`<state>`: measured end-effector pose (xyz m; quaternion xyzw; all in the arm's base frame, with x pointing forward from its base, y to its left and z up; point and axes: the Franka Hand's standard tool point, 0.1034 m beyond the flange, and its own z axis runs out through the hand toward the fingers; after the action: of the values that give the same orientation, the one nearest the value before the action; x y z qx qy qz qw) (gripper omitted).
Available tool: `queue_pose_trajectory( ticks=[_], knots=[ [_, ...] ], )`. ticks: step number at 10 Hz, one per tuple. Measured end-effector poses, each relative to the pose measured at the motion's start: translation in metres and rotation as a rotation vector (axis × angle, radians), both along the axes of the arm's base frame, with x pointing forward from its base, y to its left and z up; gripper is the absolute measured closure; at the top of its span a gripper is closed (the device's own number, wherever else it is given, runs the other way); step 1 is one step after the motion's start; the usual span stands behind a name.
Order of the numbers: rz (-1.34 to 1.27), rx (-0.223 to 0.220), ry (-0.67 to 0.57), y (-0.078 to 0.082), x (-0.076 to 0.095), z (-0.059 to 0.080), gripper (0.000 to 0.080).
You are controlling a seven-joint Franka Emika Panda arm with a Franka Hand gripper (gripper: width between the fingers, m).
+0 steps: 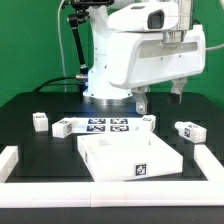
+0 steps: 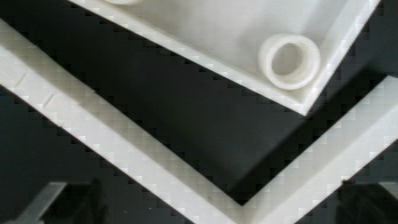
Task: Assemble square table
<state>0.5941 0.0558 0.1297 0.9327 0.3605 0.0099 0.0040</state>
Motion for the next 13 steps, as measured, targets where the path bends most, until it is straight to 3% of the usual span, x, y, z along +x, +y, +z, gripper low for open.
queue_pose_trajectory(
  ticks=[7, 11, 13],
  knots=[
    [0.026, -0.003, 0.006, -0.003, -0.004, -0.001, 0.015],
    [0.219, -0.052, 0.02, -0.037, -0.065, -0.003, 0.015],
    [0.253, -0.05, 0.002, -0.043, -0.066, -0.006, 0.015]
  ],
)
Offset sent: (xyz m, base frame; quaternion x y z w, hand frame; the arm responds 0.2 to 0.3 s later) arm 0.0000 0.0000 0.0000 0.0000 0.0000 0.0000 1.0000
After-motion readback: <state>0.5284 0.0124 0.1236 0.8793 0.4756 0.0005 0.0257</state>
